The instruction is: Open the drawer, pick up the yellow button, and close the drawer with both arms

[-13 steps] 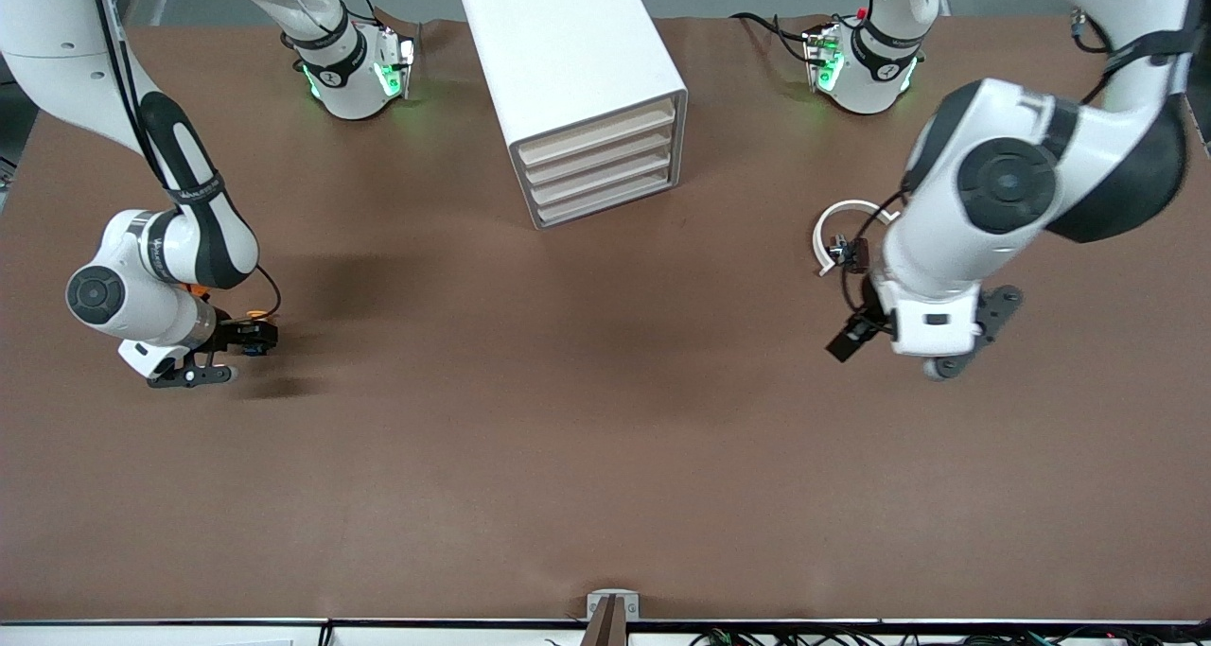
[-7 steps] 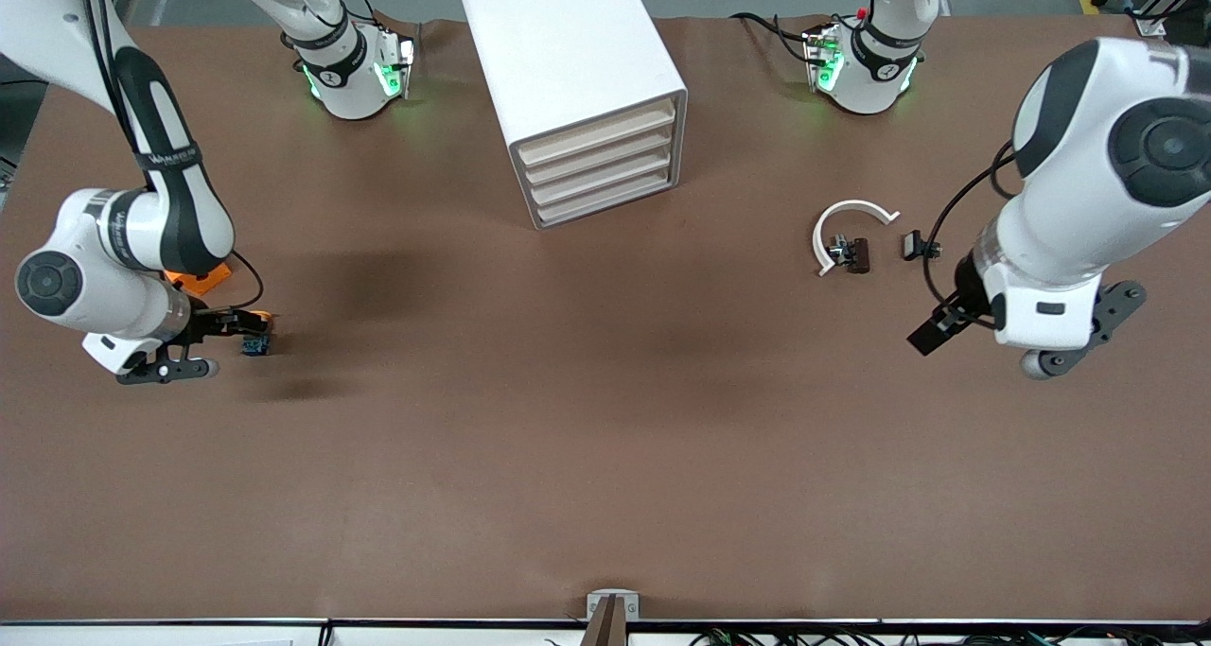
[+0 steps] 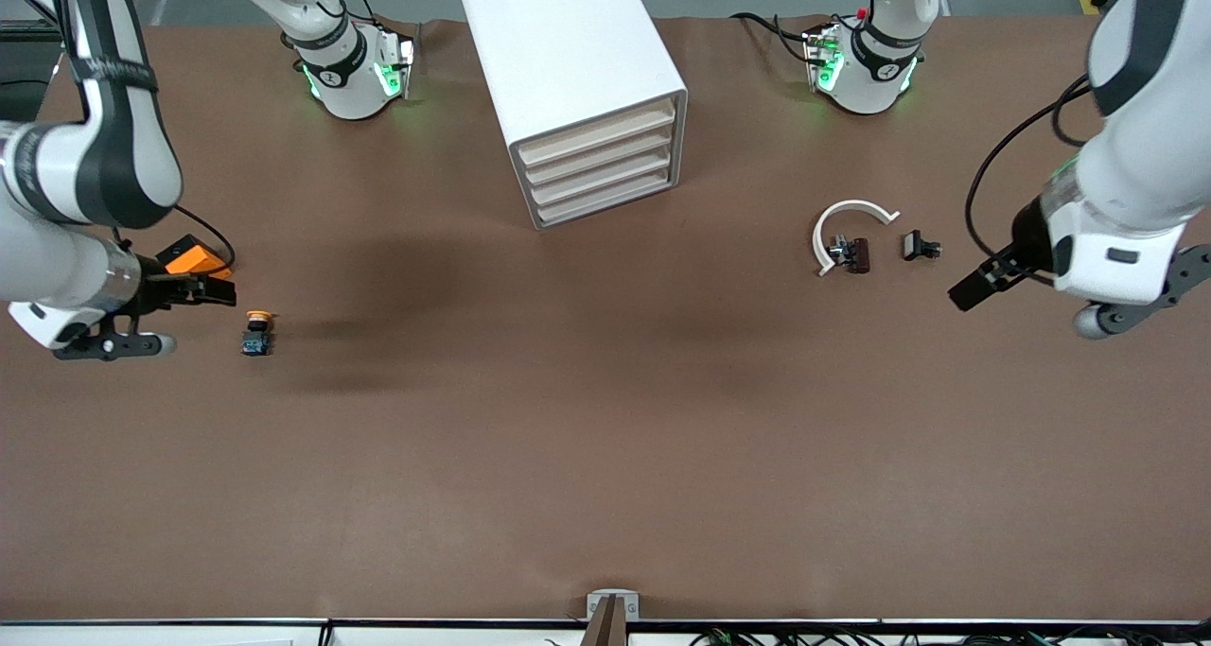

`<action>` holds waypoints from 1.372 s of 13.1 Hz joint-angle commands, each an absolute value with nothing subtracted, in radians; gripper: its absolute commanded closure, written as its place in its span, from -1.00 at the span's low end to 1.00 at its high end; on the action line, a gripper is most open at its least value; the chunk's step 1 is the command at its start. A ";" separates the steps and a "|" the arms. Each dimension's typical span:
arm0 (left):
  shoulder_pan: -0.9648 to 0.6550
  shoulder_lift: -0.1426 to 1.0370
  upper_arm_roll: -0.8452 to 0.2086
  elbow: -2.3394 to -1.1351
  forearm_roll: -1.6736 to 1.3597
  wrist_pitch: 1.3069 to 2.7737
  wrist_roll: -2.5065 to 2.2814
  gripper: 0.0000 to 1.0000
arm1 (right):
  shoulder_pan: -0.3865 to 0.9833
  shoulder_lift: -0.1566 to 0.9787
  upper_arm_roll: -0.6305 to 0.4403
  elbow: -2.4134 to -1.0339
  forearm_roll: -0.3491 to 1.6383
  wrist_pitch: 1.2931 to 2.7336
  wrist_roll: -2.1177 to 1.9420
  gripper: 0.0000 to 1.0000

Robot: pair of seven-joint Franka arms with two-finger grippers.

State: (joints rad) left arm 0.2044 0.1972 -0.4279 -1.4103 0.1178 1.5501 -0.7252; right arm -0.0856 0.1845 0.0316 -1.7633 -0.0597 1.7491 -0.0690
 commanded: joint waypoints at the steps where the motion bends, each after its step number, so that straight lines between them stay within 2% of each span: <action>1: 0.186 0.111 -0.356 -1.431 0.077 1.487 -0.582 -1.00 | -0.051 0.187 0.031 -1.611 -0.051 1.613 -0.014 -1.00; 4: 0.111 0.060 -0.234 -1.433 0.049 1.410 -0.401 -1.00 | -0.048 0.187 0.032 -1.498 -0.049 1.524 -0.011 -1.00; 7: 0.109 -0.015 -0.183 -1.488 0.043 1.370 -0.211 -1.00 | -0.045 0.184 0.034 -1.430 -0.048 1.437 -0.009 -1.00; 12: 0.120 -0.121 -0.161 -1.581 0.044 1.374 -0.100 -1.00 | -0.037 0.137 0.031 -1.427 -0.048 1.436 -0.017 -1.00; 18: 0.123 -0.182 -0.138 -1.663 0.043 1.411 -0.038 -1.00 | -0.003 0.127 0.012 -1.427 -0.049 1.431 -0.015 -1.00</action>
State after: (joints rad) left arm 0.1192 -0.1384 -0.1428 -1.6081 0.0609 1.3789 -0.0618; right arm -0.0281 0.1372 0.0284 -1.4304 -0.0592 1.4433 -0.0263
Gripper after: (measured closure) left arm 0.000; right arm 0.000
